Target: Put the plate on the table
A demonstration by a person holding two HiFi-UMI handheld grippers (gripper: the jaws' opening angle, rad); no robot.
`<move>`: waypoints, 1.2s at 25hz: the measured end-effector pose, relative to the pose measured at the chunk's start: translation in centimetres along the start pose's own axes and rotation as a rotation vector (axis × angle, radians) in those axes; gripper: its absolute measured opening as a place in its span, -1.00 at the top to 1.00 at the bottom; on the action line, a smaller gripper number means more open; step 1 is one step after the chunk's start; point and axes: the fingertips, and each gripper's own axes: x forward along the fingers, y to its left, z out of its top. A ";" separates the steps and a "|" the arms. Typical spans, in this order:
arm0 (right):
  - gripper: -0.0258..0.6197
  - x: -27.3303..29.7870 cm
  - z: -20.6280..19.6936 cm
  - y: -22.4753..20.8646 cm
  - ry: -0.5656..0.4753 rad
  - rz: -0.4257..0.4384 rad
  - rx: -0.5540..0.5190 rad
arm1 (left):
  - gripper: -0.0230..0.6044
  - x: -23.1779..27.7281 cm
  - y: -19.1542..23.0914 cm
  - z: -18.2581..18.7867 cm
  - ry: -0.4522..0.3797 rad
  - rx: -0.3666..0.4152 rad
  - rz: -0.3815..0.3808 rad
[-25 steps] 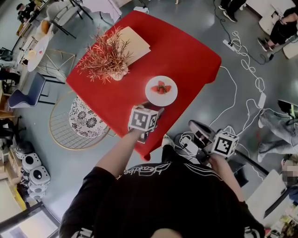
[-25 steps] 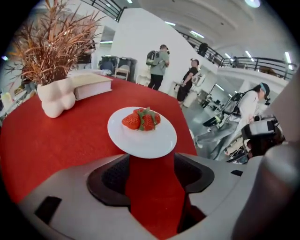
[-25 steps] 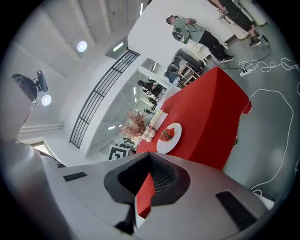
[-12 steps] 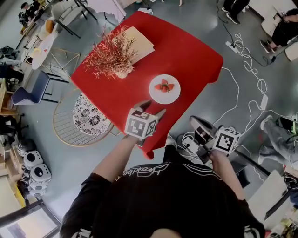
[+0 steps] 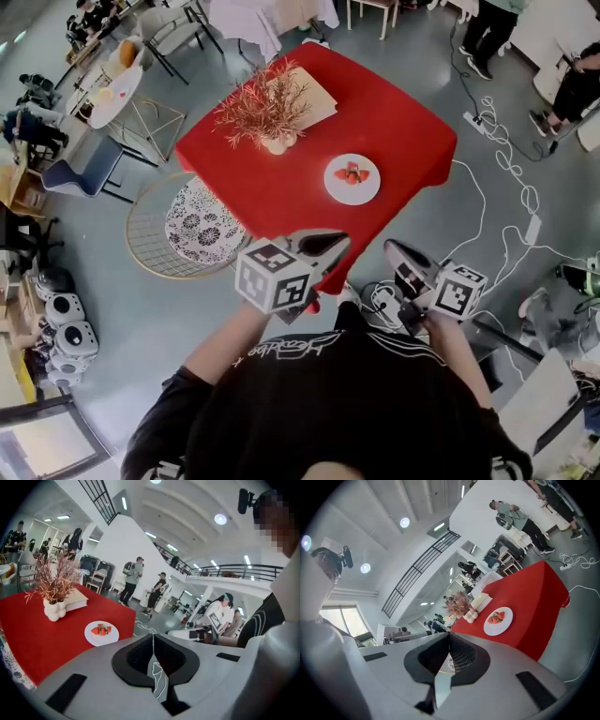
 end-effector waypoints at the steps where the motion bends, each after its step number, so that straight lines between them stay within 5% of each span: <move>1: 0.90 -0.1 -0.1 1.1 -0.010 0.021 -0.011 | 0.89 -1.0 -0.9 0.1 -0.017 0.008 -0.015; 6: 0.90 -0.8 -1.4 6.2 -0.032 0.085 -0.086 | 0.90 -5.8 -4.5 -0.9 -0.082 0.011 -0.072; 16: 0.90 -5.0 -6.6 14.4 -0.072 0.149 -0.157 | 0.90 -14.1 -10.4 -3.2 -0.207 0.085 -0.045; 30: 0.90 -6.9 -12.0 18.4 -0.052 0.159 -0.199 | 0.90 -19.2 -13.7 -6.4 -0.305 0.059 -0.065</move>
